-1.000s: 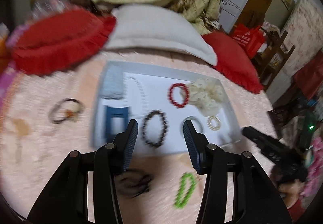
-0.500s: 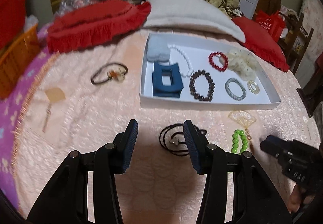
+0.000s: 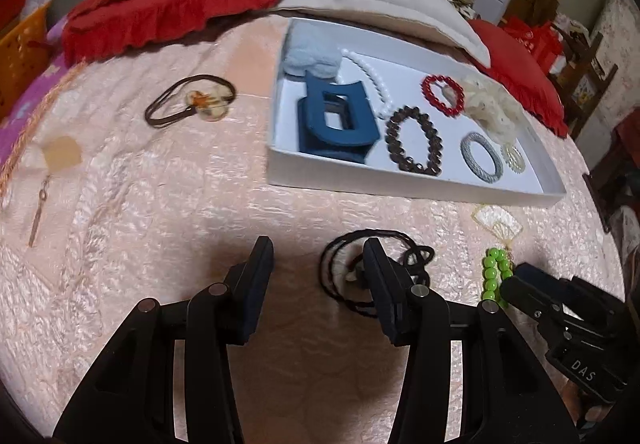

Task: Organize jewelry
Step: 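Grasp the black cord hair ties with the left tool while the right tool grasps the green bead bracelet, then lift and carry the black ties and green bracelet over the white box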

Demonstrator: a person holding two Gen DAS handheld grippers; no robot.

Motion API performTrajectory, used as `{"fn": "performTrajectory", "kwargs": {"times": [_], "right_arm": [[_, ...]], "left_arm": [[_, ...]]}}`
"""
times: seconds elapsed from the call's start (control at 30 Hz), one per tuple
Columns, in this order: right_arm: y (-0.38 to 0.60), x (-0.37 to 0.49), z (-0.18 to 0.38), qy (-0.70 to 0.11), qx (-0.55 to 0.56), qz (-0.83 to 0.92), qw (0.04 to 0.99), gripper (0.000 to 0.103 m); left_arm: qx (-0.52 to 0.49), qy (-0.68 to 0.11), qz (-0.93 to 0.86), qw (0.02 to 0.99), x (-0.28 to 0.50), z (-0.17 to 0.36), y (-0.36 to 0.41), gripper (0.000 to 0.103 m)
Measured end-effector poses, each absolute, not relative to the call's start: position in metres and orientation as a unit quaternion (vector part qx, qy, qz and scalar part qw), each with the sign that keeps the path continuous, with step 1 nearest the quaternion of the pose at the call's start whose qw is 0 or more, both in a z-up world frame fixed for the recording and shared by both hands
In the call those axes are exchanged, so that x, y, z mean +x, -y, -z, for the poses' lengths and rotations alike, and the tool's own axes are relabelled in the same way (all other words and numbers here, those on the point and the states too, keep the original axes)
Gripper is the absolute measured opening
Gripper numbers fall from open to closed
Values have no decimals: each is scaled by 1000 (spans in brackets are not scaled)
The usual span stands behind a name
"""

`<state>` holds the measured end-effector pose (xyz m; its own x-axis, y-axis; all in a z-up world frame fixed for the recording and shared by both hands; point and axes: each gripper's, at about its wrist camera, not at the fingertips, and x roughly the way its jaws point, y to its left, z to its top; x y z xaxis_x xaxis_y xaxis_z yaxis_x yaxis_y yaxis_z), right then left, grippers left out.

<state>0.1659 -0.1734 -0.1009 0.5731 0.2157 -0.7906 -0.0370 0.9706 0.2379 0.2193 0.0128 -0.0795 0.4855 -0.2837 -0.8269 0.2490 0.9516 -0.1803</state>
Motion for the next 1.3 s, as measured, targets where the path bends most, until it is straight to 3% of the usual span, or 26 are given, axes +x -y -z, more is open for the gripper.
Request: {"fn": "performTrajectory", "kwargs": {"times": [0.23, 0.27, 0.3, 0.37, 0.5, 1.3], "right_arm": [[155, 166, 103, -446, 40, -53, 893, 30], [152, 166, 103, -444, 30, -48, 894, 30], [147, 165, 104, -442, 17, -43, 896, 30], [142, 163, 105, -439, 7, -44, 897, 27], [137, 161, 105, -438, 10, -56, 897, 9], [174, 126, 24, -368, 59, -66, 926, 9]], "left_arm": [[33, -461, 152, 874, 206, 83, 7, 45], [43, -458, 150, 875, 204, 83, 11, 40], [50, -456, 152, 876, 201, 84, 14, 26], [56, -457, 160, 873, 198, 83, 19, 15], [41, -467, 179, 865, 195, 81, 20, 15], [-6, -382, 202, 902, 150, -10, -6, 15]]}}
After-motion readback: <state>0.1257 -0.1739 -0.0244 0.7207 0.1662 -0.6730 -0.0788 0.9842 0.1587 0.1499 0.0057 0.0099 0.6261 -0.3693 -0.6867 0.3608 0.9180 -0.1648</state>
